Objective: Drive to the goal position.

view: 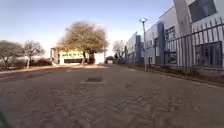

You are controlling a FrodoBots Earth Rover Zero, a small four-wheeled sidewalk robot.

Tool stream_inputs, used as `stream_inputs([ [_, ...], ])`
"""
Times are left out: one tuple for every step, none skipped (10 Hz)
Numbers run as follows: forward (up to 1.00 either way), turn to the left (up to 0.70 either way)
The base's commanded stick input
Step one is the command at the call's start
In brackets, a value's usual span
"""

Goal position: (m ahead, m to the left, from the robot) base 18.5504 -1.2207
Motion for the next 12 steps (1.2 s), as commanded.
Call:
stream_inputs([
  [1.0, 0.0],
  [1.0, 0.0],
  [1.0, 0.0],
  [1.0, 0.0],
  [1.0, 0.0],
  [1.0, 0.0],
  [1.0, 0.0],
  [1.0, 0.0],
  [1.0, 0.0],
  [1.0, 0.0],
  [1.0, 0.0],
  [1.0, 0.0],
])
